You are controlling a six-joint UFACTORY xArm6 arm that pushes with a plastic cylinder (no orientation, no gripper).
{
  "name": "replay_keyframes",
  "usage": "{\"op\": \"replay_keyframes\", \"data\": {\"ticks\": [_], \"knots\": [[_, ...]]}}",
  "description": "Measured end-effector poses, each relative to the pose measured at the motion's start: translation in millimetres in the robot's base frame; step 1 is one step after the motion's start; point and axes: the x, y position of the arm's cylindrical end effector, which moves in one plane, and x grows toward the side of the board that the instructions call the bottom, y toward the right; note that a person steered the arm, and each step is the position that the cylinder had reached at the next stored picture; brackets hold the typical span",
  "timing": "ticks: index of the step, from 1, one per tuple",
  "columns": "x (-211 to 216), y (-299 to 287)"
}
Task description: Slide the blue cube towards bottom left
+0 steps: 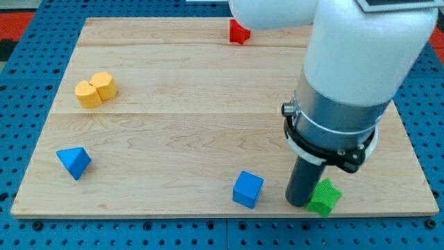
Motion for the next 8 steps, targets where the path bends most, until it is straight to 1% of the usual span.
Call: {"op": "replay_keyframes", "data": {"ticks": [1, 2, 3, 4, 5, 6, 7, 8], "knots": [[3, -27], [3, -68], [-13, -102], [-25, -119], [-30, -100], [-47, -99], [-55, -104], [-53, -120]]}}
